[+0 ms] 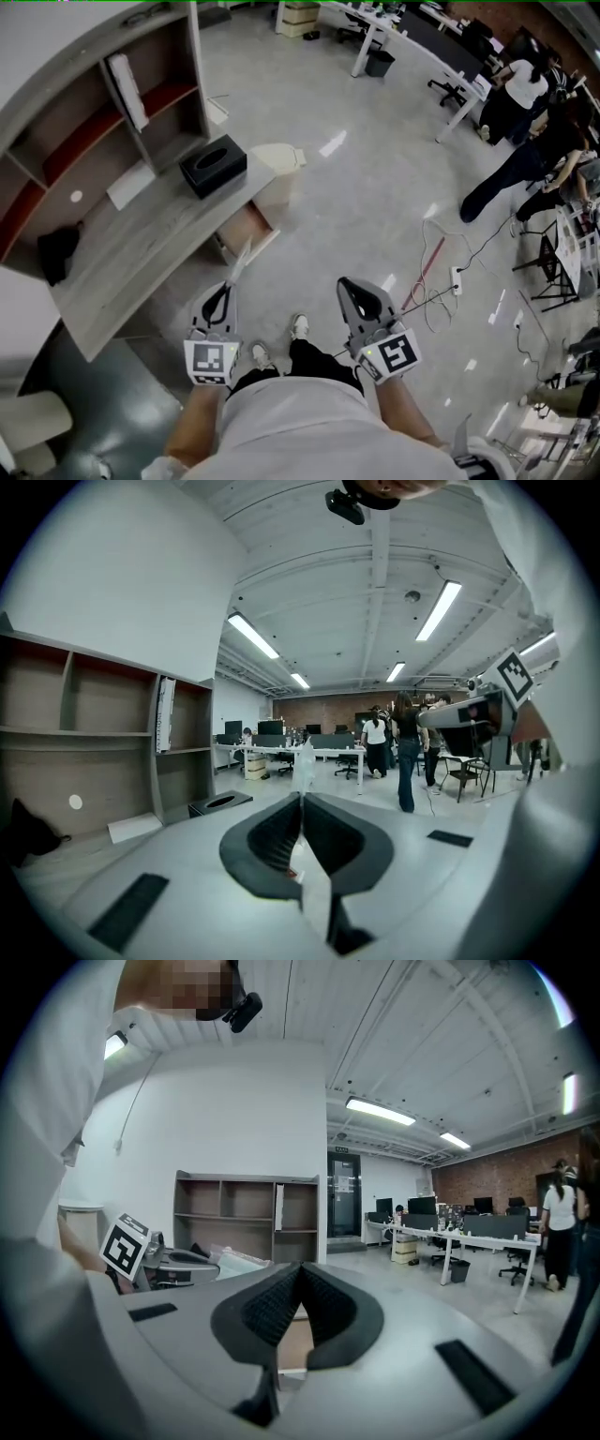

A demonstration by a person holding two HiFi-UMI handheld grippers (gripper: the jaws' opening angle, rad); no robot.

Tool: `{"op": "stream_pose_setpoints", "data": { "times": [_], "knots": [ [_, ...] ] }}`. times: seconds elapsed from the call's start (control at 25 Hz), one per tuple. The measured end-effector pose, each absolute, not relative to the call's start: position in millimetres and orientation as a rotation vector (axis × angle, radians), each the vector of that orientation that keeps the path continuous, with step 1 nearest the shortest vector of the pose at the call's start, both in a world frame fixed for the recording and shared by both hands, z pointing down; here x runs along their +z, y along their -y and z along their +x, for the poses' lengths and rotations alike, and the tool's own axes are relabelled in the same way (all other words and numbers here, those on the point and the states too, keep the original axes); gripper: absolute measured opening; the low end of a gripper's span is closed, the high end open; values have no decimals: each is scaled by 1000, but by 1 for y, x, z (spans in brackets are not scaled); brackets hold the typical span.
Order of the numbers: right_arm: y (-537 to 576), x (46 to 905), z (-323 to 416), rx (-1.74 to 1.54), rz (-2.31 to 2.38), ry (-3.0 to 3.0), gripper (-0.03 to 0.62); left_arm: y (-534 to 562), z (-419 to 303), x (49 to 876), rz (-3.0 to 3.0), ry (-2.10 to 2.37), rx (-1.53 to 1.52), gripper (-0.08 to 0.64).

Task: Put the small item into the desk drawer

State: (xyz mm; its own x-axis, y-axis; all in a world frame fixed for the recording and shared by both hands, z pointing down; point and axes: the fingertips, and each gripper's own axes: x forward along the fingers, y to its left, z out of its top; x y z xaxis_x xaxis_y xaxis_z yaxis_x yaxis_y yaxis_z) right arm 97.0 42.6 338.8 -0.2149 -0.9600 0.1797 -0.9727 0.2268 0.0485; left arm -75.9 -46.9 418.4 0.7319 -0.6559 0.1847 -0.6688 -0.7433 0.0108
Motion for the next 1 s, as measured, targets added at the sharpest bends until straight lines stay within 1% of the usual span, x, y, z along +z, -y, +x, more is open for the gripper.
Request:
{"op": "stream_pose_setpoints", "data": {
  "times": [0.44,0.56,1.0],
  "knots": [
    [31,334,137,79,1729,2487,23,86,-61,408,2774,1323,316,21],
    [41,344,147,118,1672,2512,23,88,-54,409,2745,1384,334,21],
    [69,387,149,251,1499,2579,23,86,-67,454,2565,1512,490,21]
  ]
}}
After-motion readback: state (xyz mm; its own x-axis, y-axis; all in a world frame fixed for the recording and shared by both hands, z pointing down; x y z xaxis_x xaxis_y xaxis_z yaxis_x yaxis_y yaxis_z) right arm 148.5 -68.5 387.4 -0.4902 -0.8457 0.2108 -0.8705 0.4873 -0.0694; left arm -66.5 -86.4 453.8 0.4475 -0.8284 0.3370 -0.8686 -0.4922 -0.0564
